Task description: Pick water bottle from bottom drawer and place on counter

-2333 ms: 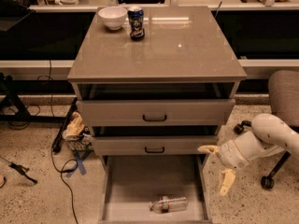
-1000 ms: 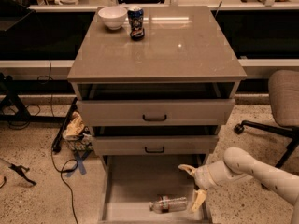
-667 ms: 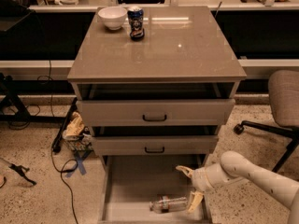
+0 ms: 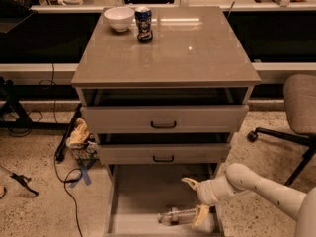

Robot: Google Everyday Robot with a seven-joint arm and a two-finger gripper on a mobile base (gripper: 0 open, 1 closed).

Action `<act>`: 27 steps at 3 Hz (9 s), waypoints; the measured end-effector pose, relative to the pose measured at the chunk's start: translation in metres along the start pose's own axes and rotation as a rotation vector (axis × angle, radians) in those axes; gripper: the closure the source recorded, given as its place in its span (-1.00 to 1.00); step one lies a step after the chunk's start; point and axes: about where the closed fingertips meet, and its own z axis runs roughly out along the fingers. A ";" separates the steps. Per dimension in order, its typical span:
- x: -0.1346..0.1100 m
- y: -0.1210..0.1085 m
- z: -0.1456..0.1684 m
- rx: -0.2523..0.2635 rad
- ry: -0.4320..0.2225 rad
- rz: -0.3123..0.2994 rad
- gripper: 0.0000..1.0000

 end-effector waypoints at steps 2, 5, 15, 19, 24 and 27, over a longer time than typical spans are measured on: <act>0.012 -0.008 0.026 0.018 0.056 -0.067 -1.00; 0.066 -0.036 0.081 0.047 0.104 -0.164 -1.00; 0.141 -0.028 0.142 -0.015 0.090 -0.146 1.00; 0.058 0.001 0.000 0.128 -0.071 -0.278 1.00; -0.092 -0.021 -0.250 0.490 0.010 -0.703 1.00; -0.278 -0.072 -0.423 0.756 0.120 -1.043 1.00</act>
Offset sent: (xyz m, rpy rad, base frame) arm 0.0205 0.0181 -0.0449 -0.0946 -0.1333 0.0379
